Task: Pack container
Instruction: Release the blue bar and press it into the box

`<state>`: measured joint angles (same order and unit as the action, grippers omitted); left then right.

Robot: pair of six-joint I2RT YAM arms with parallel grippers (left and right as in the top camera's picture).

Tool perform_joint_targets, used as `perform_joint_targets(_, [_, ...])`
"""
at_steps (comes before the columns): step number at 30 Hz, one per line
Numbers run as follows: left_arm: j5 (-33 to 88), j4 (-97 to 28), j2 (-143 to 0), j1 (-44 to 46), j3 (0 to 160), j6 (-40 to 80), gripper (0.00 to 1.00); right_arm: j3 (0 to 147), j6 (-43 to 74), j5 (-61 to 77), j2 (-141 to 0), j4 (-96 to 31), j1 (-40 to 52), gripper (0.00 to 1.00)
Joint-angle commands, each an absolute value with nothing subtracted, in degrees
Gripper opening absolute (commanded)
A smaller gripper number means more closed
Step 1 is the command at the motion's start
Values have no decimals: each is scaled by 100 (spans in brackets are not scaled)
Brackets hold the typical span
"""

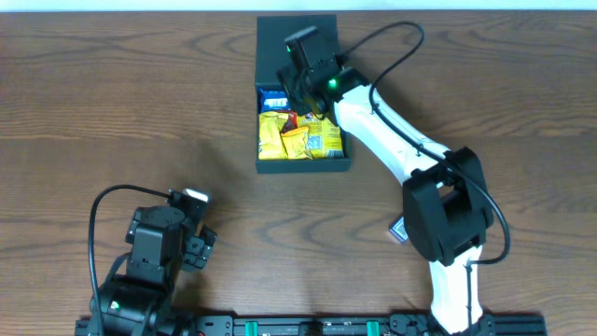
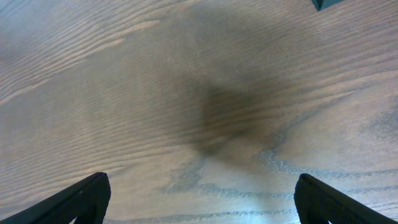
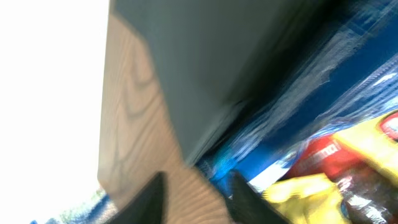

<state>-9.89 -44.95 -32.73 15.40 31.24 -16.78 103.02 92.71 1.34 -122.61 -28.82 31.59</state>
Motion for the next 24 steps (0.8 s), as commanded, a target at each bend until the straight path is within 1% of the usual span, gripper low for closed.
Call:
perform_joint_targets(1, [-1068, -4501, -3260, 1500, 3127, -1739, 95, 10794, 8705, -163, -12219, -3280, 3350, 13])
perform_joint_targets(2, [-1068, -4501, -3260, 1500, 3127, -1739, 95, 10971, 8628, -362, -12217, -3642, 3389, 4])
perform_joint_targets(3, [-1068, -4501, -3260, 1500, 3127, -1739, 95, 11102, 8519, -532, -12217, -3938, 3424, 2])
perform_joint_targets(5, [-1068, -4501, -3260, 1500, 3127, -1739, 95, 11286, 7876, -683, -12215, -4318, 3483, 2])
perform_joint_targets(6, [-1068, -4501, -3260, 1500, 3127, -1739, 95, 11395, 7015, -744, -12215, -4471, 3533, 1])
perform_joint_targets(8, [-1068, -4501, -3260, 1500, 3127, -1739, 95, 11533, 5894, -956, -12180, -4834, 3618, 1])
perform_joint_targets(11, [-1068, -4501, -3260, 1500, 3127, -1739, 95, 11555, 4792, -1527, -11987, -5408, 3693, 1])
perform_joint_targets(12, [-1068, -4501, -3260, 1500, 3127, -1739, 95, 11555, 4226, -1647, -11889, -5524, 3708, 1])
perform_joint_targets(17, [-1068, -4501, -3260, 1500, 3127, -1739, 95, 11555, 2182, -1647, -11509, -6036, 3715, 1])
perform_joint_targets(21, [-1068, -4501, -3260, 1500, 3127, -1739, 95, 11548, 1188, -1645, -11142, -6611, 3715, 1])
perform_joint_targets(24, [-1068, -4501, -3260, 1500, 3127, -1739, 95, 11537, 23, -1024, -10792, -6978, 3717, 1])
